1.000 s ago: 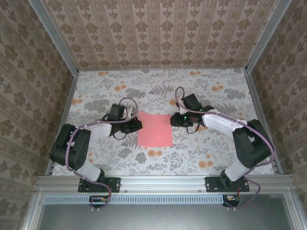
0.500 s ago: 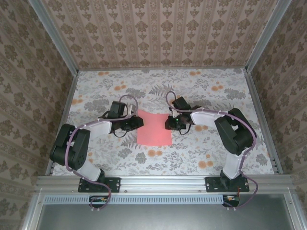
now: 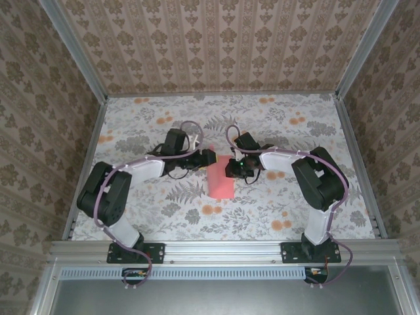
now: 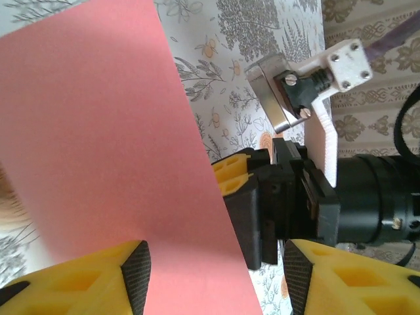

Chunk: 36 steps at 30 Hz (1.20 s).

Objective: Fold a paper plane with a square sheet of paper (fold left side to right side)
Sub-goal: First fold in half a square sheet of paper at the center of the table.

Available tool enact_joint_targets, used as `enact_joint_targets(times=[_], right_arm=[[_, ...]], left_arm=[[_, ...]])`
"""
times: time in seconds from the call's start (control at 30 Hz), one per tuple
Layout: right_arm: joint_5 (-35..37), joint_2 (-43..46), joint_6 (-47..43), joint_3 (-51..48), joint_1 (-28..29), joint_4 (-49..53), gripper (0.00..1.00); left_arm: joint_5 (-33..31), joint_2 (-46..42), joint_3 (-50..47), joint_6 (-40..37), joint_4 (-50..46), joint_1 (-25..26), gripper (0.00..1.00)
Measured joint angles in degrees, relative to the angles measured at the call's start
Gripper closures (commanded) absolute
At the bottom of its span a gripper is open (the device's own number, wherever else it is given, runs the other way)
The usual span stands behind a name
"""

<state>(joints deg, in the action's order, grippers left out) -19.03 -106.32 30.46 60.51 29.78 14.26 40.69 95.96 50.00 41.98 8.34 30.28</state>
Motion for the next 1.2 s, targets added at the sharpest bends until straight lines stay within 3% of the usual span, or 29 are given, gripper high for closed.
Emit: enact_joint_targets(times=[0.23,0.4,0.73,0.83,1.1,1.2], right_arm=[[1.05,5.90,0.07,-2.82,-1.44,-0.31,0.69],[-0.11,11.82,1.66,-4.79,-3.43,-2.67,0.58],[-9.70,7.26,7.56,-5.18,-3.87,-11.39,0.56],[-11.37,4.92,8.81,-5.05,-3.87,-11.96,0.62],[-12.76,4.09,9.77,-4.90,-3.87,-12.74,0.98],[-12.72,4.09,9.68,-4.87,-3.87,-12.55,1.00]], left_arm=[[0.28,5.09,2.27,0.90,0.96,1.20,0.49],[0.26,5.57,2.93,1.20,1.16,1.20,0.58],[0.09,5.57,2.93,1.33,0.70,1.25,0.76],[0.04,5.57,2.93,1.33,0.68,1.25,0.77],[-0.02,5.57,2.93,1.27,0.35,1.25,0.76],[-0.59,5.42,2.93,0.50,-0.52,1.27,0.68]])
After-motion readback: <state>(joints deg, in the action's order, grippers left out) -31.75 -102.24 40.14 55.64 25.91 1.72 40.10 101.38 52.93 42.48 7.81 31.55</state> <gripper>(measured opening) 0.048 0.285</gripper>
